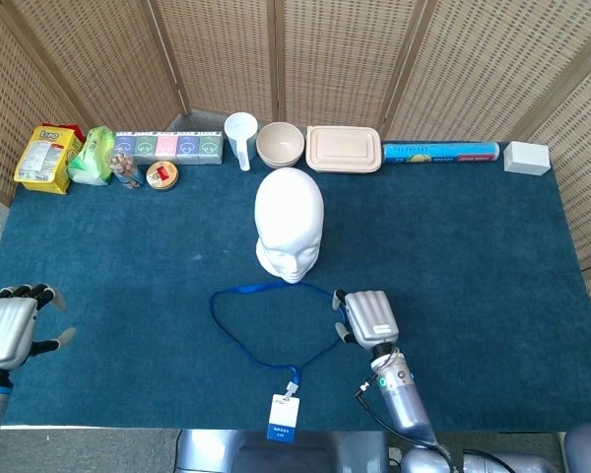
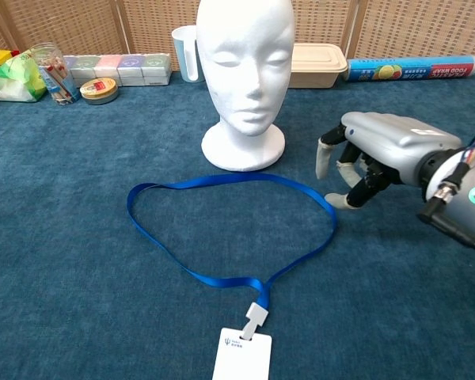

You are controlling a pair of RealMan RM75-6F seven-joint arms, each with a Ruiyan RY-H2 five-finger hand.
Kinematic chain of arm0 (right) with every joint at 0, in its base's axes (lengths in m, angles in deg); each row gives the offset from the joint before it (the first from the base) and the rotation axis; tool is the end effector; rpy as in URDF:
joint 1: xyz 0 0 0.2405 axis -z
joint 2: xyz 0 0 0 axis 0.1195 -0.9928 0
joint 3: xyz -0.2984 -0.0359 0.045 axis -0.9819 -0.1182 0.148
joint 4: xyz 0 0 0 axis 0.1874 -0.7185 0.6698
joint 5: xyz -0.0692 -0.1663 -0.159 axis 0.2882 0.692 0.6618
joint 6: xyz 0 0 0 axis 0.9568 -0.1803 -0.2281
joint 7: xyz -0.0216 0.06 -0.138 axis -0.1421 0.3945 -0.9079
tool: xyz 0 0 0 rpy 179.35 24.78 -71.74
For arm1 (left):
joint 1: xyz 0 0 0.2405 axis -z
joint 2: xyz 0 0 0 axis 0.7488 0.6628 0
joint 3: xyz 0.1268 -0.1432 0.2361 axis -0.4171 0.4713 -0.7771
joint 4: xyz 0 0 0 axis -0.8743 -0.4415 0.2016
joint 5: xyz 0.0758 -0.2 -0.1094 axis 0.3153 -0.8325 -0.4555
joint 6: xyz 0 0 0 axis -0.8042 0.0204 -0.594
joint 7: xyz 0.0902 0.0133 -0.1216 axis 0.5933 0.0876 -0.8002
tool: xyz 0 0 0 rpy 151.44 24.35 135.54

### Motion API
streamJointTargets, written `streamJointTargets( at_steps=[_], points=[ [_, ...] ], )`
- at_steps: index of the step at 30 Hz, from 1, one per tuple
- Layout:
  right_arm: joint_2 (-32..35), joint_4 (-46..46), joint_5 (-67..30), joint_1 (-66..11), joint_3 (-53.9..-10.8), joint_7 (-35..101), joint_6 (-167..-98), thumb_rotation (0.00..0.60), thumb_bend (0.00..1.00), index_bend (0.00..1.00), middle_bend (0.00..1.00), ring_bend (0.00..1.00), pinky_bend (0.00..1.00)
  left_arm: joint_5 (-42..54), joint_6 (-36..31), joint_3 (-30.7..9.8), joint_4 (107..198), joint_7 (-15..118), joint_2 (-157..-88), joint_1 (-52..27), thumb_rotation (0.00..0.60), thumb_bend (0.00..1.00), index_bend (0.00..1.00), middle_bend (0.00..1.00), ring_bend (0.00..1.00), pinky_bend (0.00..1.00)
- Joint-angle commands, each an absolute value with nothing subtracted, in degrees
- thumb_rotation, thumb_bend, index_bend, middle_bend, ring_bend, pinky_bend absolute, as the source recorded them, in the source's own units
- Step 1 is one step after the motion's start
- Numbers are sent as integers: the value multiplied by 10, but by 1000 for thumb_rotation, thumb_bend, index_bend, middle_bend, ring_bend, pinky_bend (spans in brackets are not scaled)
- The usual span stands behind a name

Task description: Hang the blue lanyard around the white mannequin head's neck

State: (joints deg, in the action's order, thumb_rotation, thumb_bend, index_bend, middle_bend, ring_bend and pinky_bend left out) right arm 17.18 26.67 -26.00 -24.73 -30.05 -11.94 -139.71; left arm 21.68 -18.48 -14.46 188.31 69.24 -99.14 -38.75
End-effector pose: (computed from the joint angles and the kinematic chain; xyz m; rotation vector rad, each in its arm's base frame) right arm -0.1481 -0.3029 -0.0725 1.6626 -1.0894 0.8901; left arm -0.3132 0.2209 0.1475 -1.4302 -0.9049 -0.7727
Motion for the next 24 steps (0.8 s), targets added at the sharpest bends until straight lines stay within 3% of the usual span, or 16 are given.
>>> streamJointTargets(
  at_steps=[1, 24],
  points=[
    [187, 253, -272, -257, -296, -129, -1398, 596, 341, 449, 802, 992, 1000, 215, -182, -145, 1881, 689, -992, -386, 565, 189, 518, 462, 405, 333],
    [247, 162, -340, -311, -272, -148, -1382, 597, 341, 449, 802, 991, 1000, 214, -176, -149, 1872, 678, -995, -384, 572, 188, 518, 462, 405, 333]
  ],
)
